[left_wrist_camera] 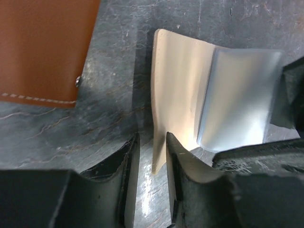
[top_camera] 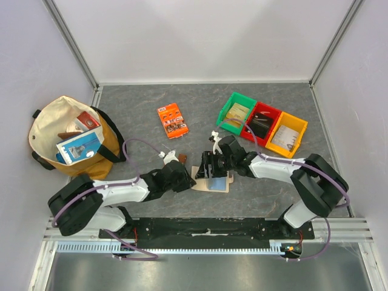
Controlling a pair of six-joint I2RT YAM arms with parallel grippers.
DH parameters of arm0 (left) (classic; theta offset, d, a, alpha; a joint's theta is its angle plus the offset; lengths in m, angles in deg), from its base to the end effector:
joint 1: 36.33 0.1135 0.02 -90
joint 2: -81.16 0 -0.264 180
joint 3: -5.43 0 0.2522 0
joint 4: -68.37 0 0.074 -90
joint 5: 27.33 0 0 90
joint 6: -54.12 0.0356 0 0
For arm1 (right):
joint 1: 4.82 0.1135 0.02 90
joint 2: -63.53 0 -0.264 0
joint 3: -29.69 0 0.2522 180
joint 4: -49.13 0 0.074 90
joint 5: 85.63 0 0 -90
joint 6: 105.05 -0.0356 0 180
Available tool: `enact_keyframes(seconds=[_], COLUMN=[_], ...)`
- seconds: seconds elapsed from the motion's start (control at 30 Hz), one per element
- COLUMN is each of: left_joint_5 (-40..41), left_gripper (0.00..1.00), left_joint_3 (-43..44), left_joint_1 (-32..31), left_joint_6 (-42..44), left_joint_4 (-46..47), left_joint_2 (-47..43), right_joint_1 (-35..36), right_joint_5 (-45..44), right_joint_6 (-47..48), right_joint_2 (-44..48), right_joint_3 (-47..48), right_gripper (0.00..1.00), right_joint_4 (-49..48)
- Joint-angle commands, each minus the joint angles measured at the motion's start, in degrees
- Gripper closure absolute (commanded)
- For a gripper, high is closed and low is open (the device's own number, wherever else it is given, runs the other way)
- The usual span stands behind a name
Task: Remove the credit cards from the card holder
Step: Remove the credit card from the card holder.
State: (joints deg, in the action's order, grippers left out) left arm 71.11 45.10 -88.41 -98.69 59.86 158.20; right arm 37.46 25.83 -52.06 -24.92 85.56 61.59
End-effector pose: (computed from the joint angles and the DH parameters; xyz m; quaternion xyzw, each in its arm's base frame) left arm 0.1499 -0.1840 0.1393 -0.1139 0.9176 -0.2790 0.2590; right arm 0.2140 0.2122 0.1658 -0.1129 0.9036 0.3722 0.1795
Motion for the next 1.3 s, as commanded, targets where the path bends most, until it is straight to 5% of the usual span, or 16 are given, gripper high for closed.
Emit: enact_keyframes(seconds=[0.0,0.33,0.6,1.03,1.27], left_joint_5=[1.7,3.2,2.1,-7.4,-6.5], left_gripper=[0.62,0.59,0.66,0.73,0.76], left_joint_3=[-2.1,-5.6,-2.5,7.0,8.4], left_joint_1=[0.2,0.3,0.2,0.2,0.2], left_joint_6=[-2.1,-3.3,-0.6,4.1,5.8], left_joint_4=[-0.3,-4.9,-7.8,-1.2,-0.6], left_joint_2=[-5.3,-15.3,-22.7,-12.4,-3.2], right_joint_1=[0.9,2.4,2.3,-0.6,-2.5], right_joint_5=[3.2,4.0,-1.8,-16.5,-17.4], right_joint_6=[-0.9,-1.0,3.7,6.7,7.0], right_joint_2=[-3.0,-9.0,-4.0,5.3,4.9], right_joint_3=[3.8,7.5,11.2,10.5,7.3], right_gripper=[0.21,0.19,0.21,0.25,0.25], right_joint_4=[-3.4,-1.8,6.1,16.8,18.0])
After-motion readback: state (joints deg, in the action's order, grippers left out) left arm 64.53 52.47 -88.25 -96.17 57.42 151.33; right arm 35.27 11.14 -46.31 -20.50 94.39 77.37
